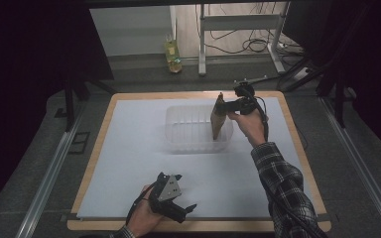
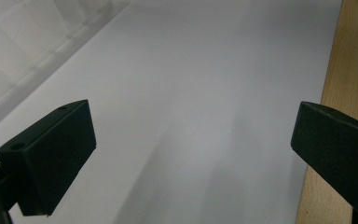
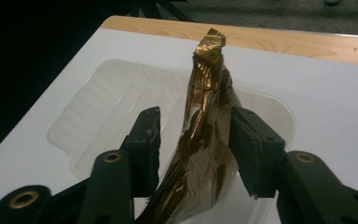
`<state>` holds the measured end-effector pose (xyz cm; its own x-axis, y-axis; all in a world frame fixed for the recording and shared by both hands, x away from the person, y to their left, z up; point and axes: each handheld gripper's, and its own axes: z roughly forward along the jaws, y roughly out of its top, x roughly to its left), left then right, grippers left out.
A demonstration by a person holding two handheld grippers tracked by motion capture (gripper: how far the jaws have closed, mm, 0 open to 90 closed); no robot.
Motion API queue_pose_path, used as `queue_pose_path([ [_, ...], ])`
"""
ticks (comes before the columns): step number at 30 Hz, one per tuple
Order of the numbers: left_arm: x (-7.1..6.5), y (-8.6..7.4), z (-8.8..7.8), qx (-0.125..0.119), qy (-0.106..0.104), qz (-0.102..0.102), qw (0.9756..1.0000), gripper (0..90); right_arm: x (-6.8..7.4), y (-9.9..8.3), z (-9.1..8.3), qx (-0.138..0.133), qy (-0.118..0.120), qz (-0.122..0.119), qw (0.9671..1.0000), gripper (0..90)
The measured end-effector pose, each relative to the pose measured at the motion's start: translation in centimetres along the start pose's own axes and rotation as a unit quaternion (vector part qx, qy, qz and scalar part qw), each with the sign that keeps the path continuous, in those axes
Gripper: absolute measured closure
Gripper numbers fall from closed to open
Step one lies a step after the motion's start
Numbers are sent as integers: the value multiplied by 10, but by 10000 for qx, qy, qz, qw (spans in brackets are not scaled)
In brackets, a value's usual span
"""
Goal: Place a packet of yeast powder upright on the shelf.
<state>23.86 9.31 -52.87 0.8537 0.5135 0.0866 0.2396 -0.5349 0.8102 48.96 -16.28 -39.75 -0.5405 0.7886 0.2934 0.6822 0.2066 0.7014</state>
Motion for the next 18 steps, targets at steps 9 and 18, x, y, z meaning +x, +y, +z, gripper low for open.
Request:
queue_pose_path([
  [9,-1,0,1,3,-33,45,10000,0,8,-3,-7,-37,11,-406,9992,470],
  [18,-1,0,0,-28,-40,37,10000,0,17,-8,-16,-60,-109,-766,9970,413],
])
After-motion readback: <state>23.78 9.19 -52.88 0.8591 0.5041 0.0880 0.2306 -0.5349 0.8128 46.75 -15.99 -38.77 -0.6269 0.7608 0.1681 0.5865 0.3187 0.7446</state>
